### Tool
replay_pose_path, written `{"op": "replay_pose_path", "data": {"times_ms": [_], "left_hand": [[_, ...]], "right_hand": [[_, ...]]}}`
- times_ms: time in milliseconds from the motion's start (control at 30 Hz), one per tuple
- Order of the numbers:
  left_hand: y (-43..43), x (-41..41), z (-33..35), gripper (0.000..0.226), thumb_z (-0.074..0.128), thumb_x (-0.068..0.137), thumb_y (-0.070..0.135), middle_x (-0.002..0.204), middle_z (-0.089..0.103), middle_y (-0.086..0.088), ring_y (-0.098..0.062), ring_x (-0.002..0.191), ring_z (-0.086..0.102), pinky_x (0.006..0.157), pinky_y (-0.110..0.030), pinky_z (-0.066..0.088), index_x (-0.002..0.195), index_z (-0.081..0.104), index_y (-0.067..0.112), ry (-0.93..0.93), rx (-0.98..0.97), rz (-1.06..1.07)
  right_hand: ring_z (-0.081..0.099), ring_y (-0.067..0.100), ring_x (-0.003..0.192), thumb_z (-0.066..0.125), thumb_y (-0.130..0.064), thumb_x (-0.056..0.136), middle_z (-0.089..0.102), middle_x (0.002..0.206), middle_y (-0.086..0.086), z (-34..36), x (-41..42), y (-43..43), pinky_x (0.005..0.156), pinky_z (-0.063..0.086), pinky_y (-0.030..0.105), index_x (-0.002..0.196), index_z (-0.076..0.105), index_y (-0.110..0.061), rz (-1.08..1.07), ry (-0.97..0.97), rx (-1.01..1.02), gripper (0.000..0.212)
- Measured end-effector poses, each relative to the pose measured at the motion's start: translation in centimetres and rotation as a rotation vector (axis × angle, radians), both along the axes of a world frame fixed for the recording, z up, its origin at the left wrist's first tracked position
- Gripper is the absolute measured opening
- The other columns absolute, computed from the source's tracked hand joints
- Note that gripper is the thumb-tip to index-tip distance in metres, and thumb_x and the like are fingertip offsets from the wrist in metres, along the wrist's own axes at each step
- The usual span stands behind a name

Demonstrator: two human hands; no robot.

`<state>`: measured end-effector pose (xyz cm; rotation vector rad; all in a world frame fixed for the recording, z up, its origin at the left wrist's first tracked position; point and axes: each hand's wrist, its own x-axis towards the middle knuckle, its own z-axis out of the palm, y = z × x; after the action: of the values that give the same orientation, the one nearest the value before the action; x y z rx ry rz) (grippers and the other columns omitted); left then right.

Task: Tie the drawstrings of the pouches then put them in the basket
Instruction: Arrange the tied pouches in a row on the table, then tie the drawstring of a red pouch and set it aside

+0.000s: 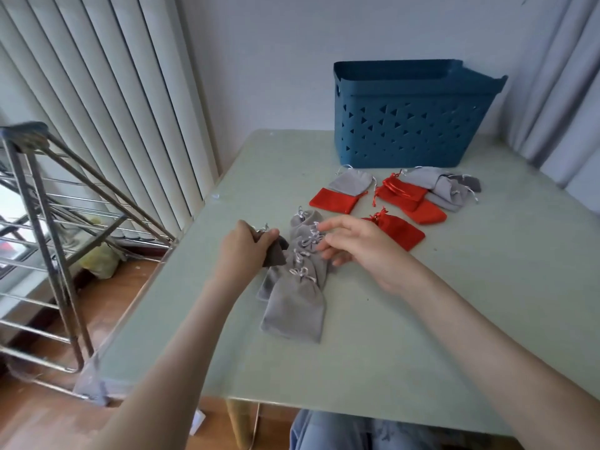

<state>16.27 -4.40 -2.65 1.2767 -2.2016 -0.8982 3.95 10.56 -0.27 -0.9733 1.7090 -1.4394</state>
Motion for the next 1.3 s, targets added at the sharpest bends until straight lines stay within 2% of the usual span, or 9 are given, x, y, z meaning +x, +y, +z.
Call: {"op": "replay_pose_path", "data": {"times_ms": [200,400,567,733,867,1067,1167,1233,1300], "left_hand": [[0.9,-1.0,0.0,0.056,0.063,0.085,0.04,0.124,0.042,-0.021,-0.036,0.118,0.038,0.095,-0.038,0.031,0.117,0.043,-0.001,-0.19,-0.212,0.023],[4.7,-4.8,2.9,0.043,0.054,0.09,0.033,0.137,0.034,-0.014,-0.033,0.121,0.035,0.097,-0.039,0.027,0.125,0.047,0.009,-0.135,-0.578,-0.066],[7.2,-9.2,2.8,0.03,0.044,0.096,0.025,0.117,0.053,-0.016,-0.035,0.107,0.05,0.085,-0.039,0.038,0.118,0.052,0.007,-0.113,-0.408,-0.311],[8.0,-12.4,1.2,0.032,0.041,0.098,0.024,0.118,0.052,-0.016,-0.036,0.11,0.052,0.085,-0.039,0.04,0.126,0.05,0.011,-0.25,-0.362,-0.418],[8.2,-15.2,0.4,0.035,0.042,0.098,0.024,0.121,0.051,-0.015,-0.034,0.113,0.047,0.091,-0.038,0.038,0.132,0.048,0.018,-0.27,-0.365,-0.468],[8.5,-18.0,-0.6,0.048,0.044,0.093,0.053,0.135,0.043,-0.009,-0.031,0.127,0.034,0.101,-0.043,0.03,0.133,0.045,0.026,-0.364,-0.375,-0.456],[8.2,-18.3,-1.0,0.047,0.046,0.093,0.05,0.131,0.044,-0.01,-0.033,0.123,0.038,0.1,-0.045,0.031,0.131,0.042,0.023,-0.49,-0.349,-0.534],[8.0,-18.1,-0.9,0.043,0.049,0.094,0.042,0.129,0.043,-0.01,-0.033,0.121,0.039,0.098,-0.044,0.033,0.13,0.041,0.021,-0.525,-0.326,-0.582],[7.8,-17.7,-0.5,0.038,0.049,0.092,0.035,0.127,0.043,-0.01,-0.032,0.119,0.039,0.096,-0.042,0.033,0.126,0.043,0.02,-0.559,-0.32,-0.62]], "right_hand": [[0.06,0.01,0.072,0.05,-0.002,0.092,0.066,0.087,0.005,-1.0,-1.2,0.5,0.061,0.048,0.017,0.108,0.057,-0.01,-0.067,0.086,0.063,0.02],[0.056,0.014,0.072,0.056,-0.003,0.086,0.062,0.072,-0.002,-2.1,-4.6,1.2,0.07,0.045,0.03,0.1,0.061,-0.016,-0.253,0.253,0.131,0.02],[0.049,0.007,0.071,0.056,-0.002,0.084,0.056,0.082,-0.004,-3.0,-9.2,2.2,0.073,0.036,0.02,0.112,0.061,-0.008,-0.407,0.518,0.202,0.029],[0.051,0.014,0.088,0.058,-0.004,0.085,0.056,0.102,0.002,-5.0,-13.0,3.4,0.075,0.033,0.015,0.118,0.057,-0.009,-0.467,0.5,0.272,0.033],[0.058,0.022,0.095,0.054,-0.007,0.089,0.061,0.097,0.005,-5.1,-16.2,4.0,0.074,0.037,0.019,0.115,0.06,-0.008,-0.601,0.497,0.265,0.027],[0.054,0.037,0.112,0.061,-0.025,0.088,0.059,0.12,0.023,-5.6,-20.8,3.6,0.093,0.04,0.038,0.12,0.053,0.002,-0.742,0.54,0.406,0.043],[0.051,0.039,0.115,0.067,-0.032,0.083,0.053,0.129,0.022,-5.9,-21.5,3.0,0.095,0.042,0.039,0.118,0.056,0.001,-0.69,0.591,0.544,0.05],[0.052,0.038,0.113,0.07,-0.03,0.079,0.055,0.123,0.018,-5.5,-21.6,3.0,0.089,0.044,0.035,0.103,0.064,-0.006,-0.661,0.604,0.6,0.035],[0.055,0.033,0.092,0.067,-0.023,0.077,0.053,0.094,0.012,-5.0,-21.4,3.2,0.065,0.04,0.03,0.064,0.055,-0.016,-0.647,0.572,0.621,0.019]]}}
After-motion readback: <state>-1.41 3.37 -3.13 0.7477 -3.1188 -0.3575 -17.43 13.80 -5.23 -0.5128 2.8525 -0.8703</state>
